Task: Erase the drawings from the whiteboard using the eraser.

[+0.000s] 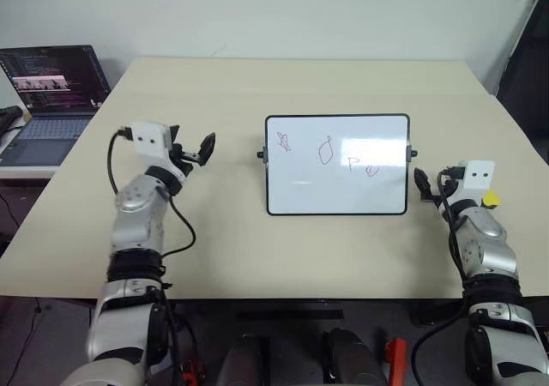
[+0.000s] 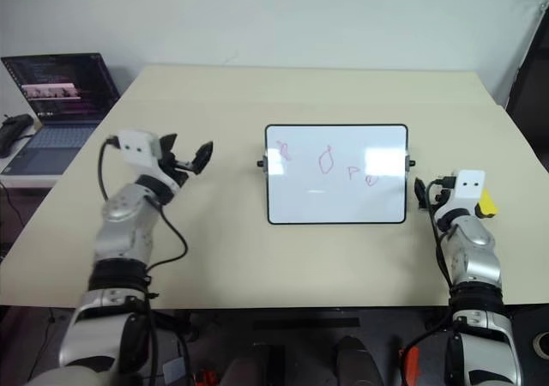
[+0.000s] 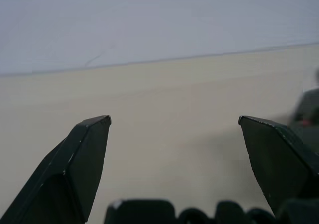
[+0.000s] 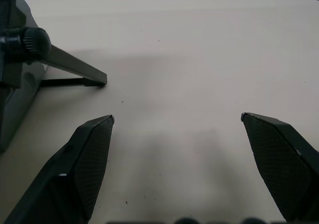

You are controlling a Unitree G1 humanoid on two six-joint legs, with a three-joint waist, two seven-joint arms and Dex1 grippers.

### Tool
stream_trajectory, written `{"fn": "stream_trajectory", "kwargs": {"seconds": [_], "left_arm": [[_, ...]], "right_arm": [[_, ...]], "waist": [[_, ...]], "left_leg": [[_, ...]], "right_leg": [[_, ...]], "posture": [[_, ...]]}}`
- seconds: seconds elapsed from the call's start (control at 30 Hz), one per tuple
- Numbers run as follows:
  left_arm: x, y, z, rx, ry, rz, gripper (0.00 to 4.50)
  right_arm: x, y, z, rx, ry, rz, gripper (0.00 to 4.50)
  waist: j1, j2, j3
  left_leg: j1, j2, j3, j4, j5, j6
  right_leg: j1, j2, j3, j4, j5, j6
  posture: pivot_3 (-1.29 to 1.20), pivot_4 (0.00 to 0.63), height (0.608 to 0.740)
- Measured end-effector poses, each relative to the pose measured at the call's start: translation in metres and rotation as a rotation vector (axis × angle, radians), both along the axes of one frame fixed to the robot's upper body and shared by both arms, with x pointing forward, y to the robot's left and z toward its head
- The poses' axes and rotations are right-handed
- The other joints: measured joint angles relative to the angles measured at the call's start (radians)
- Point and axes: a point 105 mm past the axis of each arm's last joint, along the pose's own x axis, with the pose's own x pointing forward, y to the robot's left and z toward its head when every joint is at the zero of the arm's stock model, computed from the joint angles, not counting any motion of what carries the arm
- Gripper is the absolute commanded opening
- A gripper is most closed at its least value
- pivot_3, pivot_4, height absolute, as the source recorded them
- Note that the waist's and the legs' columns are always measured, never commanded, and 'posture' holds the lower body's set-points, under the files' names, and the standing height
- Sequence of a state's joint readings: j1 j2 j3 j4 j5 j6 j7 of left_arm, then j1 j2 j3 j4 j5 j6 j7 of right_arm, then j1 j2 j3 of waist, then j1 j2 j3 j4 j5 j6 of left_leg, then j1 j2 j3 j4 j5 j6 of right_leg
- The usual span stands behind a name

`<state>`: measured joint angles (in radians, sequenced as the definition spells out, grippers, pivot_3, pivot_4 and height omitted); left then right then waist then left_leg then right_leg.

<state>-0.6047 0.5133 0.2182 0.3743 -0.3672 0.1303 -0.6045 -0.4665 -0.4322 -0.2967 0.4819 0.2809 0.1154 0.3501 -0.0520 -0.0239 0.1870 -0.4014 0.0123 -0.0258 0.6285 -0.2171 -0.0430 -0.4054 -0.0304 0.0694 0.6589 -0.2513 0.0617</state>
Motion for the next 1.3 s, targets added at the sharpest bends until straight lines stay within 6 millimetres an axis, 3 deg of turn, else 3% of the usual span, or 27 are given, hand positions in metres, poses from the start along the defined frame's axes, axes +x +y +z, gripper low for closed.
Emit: {"fn": "stream_trajectory", "kwargs": {"seconds": [0.17, 0.3, 0.5, 0.63, 0.77, 0.9, 1.23, 1.3], "left_arm": [[-0.048, -0.032, 0.022, 0.064, 0.099, -0.388, 4.50], [-0.082, -0.093, 0.019, 0.111, 0.193, -0.736, 4.50], [-0.089, -0.167, -0.003, 0.160, 0.263, -0.994, 4.50], [-0.085, -0.211, -0.027, 0.223, 0.291, -1.088, 4.50], [-0.091, -0.246, -0.034, 0.259, 0.272, -1.175, 4.50], [-0.096, -0.260, -0.033, 0.279, 0.249, -1.211, 4.50], [-0.097, -0.255, -0.039, 0.290, 0.280, -1.197, 4.50], [-0.099, -0.255, -0.040, 0.290, 0.278, -1.198, 4.50]], "right_arm": [[-0.012, -0.015, 0.010, -0.004, 0.013, 0.054, 4.49], [-0.020, -0.039, 0.026, -0.022, 0.023, 0.017, 4.49], [-0.028, -0.061, 0.036, -0.044, 0.044, -0.012, 4.49], [-0.032, -0.079, 0.030, -0.049, 0.099, -0.041, 4.49], [-0.030, -0.086, 0.021, -0.036, 0.156, -0.030, 4.49], [-0.025, -0.087, 0.010, -0.022, 0.216, -0.001, 4.49], [-0.022, -0.092, -0.005, -0.025, 0.281, 0.006, 4.49], [-0.021, -0.093, -0.007, -0.024, 0.282, 0.002, 4.10]], "waist": [[-0.005, 0.000, 0.000], [0.004, 0.000, 0.000], [0.000, 0.000, 0.000], [-0.005, 0.000, 0.000], [-0.008, 0.000, 0.000], [-0.011, 0.000, 0.000], [-0.008, 0.000, 0.000], [-0.008, 0.000, 0.000]], "left_leg": [[0.000, 0.000, 0.000, 0.000, 0.000, 0.000], [0.001, 0.000, 0.000, 0.001, 0.000, 0.000], [0.001, 0.000, 0.001, 0.001, 0.000, 0.000], [0.001, 0.000, 0.002, 0.002, 0.000, 0.000], [0.001, 0.000, 0.002, 0.001, 0.000, 0.000], [0.001, 0.000, 0.002, 0.001, 0.000, 0.000], [0.001, 0.000, 0.001, 0.001, 0.000, 0.000], [0.001, 0.000, 0.001, 0.001, 0.000, 0.000]], "right_leg": [[0.000, 0.000, 0.000, 0.001, 0.000, 0.000], [0.001, 0.000, 0.000, 0.001, 0.000, 0.000], [0.001, 0.001, 0.001, 0.000, 0.000, 0.000], [0.001, 0.001, 0.002, 0.000, 0.000, 0.000], [0.001, 0.002, 0.003, -0.001, 0.000, 0.000], [0.001, 0.002, 0.003, -0.001, 0.000, 0.000], [0.001, 0.002, 0.003, -0.001, 0.000, 0.000], [0.001, 0.002, 0.003, -0.001, 0.000, 0.000]], "posture": [[0.00, 0.150, 0.740], [0.00, 0.150, 0.740], [0.00, 0.150, 0.740], [0.00, 0.150, 0.740], [0.00, 0.150, 0.740], [0.00, 0.150, 0.740], [0.00, 0.150, 0.740], [0.00, 0.150, 0.740]]}}
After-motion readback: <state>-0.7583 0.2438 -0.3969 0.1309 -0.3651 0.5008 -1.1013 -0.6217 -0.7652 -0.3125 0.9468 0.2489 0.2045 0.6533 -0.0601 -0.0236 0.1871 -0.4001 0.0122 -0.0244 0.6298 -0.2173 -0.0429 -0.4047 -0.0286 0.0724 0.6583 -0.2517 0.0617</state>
